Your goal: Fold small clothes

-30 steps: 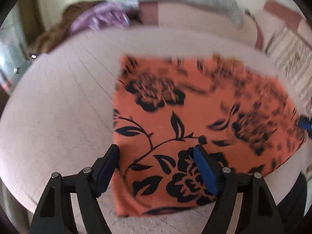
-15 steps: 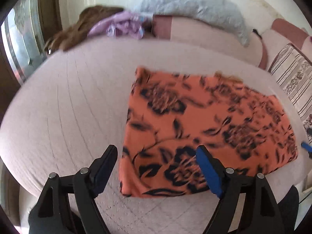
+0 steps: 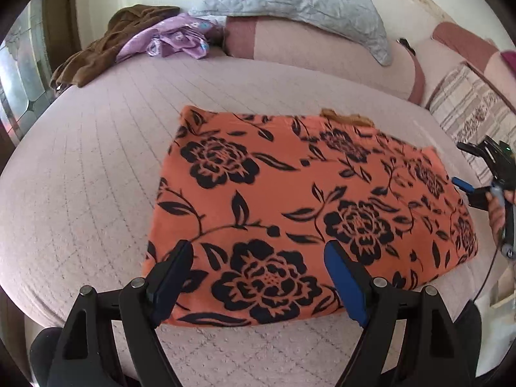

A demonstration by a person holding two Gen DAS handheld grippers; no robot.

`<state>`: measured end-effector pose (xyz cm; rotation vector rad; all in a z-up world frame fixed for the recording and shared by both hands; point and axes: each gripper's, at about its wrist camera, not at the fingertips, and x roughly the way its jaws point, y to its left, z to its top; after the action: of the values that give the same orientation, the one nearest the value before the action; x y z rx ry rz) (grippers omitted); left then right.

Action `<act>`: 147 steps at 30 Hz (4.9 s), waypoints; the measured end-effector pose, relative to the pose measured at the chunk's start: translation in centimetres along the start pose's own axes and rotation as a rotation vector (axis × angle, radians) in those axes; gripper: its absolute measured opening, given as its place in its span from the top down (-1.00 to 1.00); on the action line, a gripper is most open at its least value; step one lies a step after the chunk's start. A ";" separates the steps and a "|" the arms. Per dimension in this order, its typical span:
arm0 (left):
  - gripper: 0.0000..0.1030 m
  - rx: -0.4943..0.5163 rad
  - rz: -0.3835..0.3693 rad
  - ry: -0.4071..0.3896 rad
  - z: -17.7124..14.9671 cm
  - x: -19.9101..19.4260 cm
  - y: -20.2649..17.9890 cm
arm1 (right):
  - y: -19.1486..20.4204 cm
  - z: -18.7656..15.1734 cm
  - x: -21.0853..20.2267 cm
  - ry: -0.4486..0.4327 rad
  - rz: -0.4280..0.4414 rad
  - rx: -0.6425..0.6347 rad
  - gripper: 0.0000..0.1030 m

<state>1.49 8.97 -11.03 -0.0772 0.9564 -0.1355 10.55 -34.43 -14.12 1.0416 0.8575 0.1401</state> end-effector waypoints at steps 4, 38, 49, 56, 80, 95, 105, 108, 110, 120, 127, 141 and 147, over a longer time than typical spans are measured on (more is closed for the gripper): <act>-0.62 -0.002 -0.013 -0.002 1.1 0.9 -0.8 | 2.3 0.8 -0.7 -0.034 -0.060 -0.129 -0.61; -0.63 0.037 -0.040 -0.006 0.1 -0.3 -5.6 | -3.8 -15.3 -6.5 -0.107 -0.006 0.111 -0.47; -0.63 0.066 -0.036 0.022 0.1 1.3 -7.6 | 0.2 -15.5 -5.7 -0.133 -0.283 -0.142 0.59; -0.63 0.049 -0.024 0.006 0.3 1.9 -7.7 | -2.7 -14.3 -8.5 -0.120 -0.142 -0.018 0.15; -0.65 -0.081 -0.005 -0.061 -0.2 -1.6 -2.5 | 9.4 -13.8 -3.6 -0.124 -0.176 -0.419 -0.68; 0.63 -0.572 -0.142 0.025 -3.4 0.4 8.7 | 4.3 -17.2 -0.8 -0.012 -0.254 -0.406 -0.69; 0.44 -0.393 0.027 0.055 -4.4 1.2 7.3 | 4.3 -17.6 -0.5 -0.008 -0.257 -0.443 -0.71; 0.06 -0.379 0.021 -0.010 -2.5 -1.5 7.0 | 4.1 -17.2 -0.8 0.002 -0.240 -0.419 -0.70; -0.27 -0.352 0.038 -0.075 -0.8 -2.7 6.8 | 3.8 -16.9 -0.9 0.006 -0.219 -0.393 -0.71; 0.00 -0.340 0.096 0.143 10.0 11.3 11.7 | 3.6 -16.7 -1.2 0.018 -0.183 -0.376 -0.71; -0.28 -0.263 0.141 -0.074 8.9 3.2 8.6 | 2.9 -17.0 -4.1 -0.035 -0.136 -0.256 -0.70; -0.48 -0.030 0.040 -0.015 2.7 1.6 -6.2 | -2.5 -16.4 -5.8 -0.149 0.021 0.199 -0.73; -0.49 -0.002 0.086 -0.036 2.9 0.6 -7.0 | -2.1 -15.7 -5.3 -0.167 0.009 0.200 -0.72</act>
<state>3.61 1.96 -8.97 -0.0403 0.9228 -0.0542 -4.30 -27.17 -16.30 1.2263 0.7254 -0.0263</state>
